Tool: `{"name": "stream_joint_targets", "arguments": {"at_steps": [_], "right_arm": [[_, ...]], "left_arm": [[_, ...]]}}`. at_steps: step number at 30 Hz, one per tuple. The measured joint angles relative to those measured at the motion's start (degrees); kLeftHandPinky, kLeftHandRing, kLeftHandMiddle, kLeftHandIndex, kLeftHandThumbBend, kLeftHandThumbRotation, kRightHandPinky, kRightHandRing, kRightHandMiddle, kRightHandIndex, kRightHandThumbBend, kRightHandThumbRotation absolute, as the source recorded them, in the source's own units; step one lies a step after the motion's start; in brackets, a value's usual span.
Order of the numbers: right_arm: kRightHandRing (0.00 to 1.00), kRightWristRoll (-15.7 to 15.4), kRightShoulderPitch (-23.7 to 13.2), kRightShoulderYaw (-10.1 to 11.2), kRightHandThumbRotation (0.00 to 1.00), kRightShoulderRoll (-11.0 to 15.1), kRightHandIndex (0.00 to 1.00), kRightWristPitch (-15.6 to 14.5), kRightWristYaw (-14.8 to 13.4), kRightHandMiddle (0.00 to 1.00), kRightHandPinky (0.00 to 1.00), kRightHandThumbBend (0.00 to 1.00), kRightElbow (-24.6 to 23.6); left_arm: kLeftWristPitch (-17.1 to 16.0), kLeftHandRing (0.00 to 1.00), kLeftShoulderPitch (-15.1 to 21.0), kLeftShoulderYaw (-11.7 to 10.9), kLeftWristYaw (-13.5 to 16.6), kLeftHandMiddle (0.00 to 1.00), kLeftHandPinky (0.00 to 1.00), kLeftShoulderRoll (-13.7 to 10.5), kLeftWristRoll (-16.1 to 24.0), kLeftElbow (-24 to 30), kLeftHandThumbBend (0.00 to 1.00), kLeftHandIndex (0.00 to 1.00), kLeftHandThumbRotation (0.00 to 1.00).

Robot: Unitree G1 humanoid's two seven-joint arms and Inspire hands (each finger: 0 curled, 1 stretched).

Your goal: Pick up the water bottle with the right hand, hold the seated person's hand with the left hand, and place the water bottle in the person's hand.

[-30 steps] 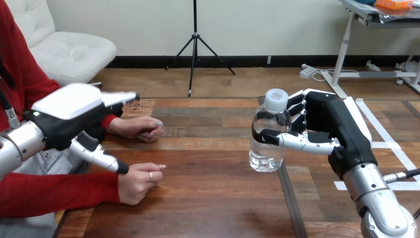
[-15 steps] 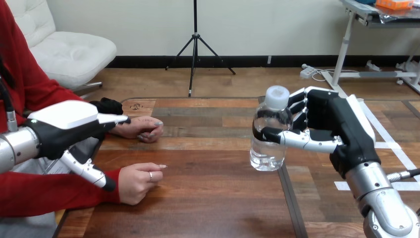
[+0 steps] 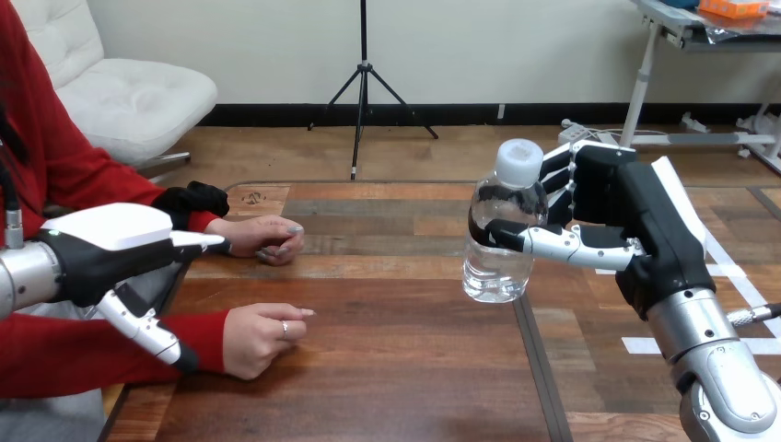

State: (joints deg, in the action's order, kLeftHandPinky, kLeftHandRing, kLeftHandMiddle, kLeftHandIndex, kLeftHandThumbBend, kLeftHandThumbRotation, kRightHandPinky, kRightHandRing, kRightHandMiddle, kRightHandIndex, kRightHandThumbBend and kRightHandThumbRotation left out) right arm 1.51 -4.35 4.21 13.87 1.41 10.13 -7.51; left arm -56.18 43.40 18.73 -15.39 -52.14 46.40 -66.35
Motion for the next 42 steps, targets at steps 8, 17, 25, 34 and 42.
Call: {"name": "stream_joint_targets", "arguments": {"at_steps": [8, 17, 25, 34, 42], "right_arm": [[0.27, -0.39, 0.00, 0.12, 0.00, 0.07, 0.41, -1.66, -0.03, 0.38, 0.22, 0.81, -1.32], [0.26, -0.44, 0.00, 0.32, 0.00, 0.08, 0.41, -3.42, -0.12, 0.38, 0.21, 0.80, -1.75], [0.25, -0.45, 0.00, 0.34, 0.00, 0.08, 0.40, -4.43, -0.17, 0.36, 0.20, 0.80, -2.26], [0.24, -0.37, 0.00, 0.45, 0.00, 0.08, 0.40, -4.86, -0.20, 0.36, 0.19, 0.81, -3.16], [0.24, -0.39, 0.00, 0.64, 0.00, 0.08, 0.41, -5.76, -0.31, 0.36, 0.18, 0.81, -4.15]], "left_arm": [[0.53, 0.93, 1.51, 1.40, -2.84, 0.95, 0.86, -0.99, -0.23, -1.40, 1.00, 0.98, 0.61], [2.46, 0.91, 2.58, 3.44, -3.01, 0.94, 0.84, -1.62, 0.08, -1.73, 1.00, 0.98, 0.58], [4.21, 0.90, 3.23, 5.24, -2.39, 0.93, 0.82, -1.45, 1.06, -2.08, 1.00, 0.96, 0.56], [6.20, 0.88, 3.28, 7.98, 0.89, 0.92, 0.81, -0.24, 3.17, -2.88, 1.00, 0.95, 0.55], [8.64, 0.88, 3.28, 12.55, 6.82, 0.92, 0.81, 1.36, 8.49, -3.49, 1.00, 0.96, 0.59]]}}
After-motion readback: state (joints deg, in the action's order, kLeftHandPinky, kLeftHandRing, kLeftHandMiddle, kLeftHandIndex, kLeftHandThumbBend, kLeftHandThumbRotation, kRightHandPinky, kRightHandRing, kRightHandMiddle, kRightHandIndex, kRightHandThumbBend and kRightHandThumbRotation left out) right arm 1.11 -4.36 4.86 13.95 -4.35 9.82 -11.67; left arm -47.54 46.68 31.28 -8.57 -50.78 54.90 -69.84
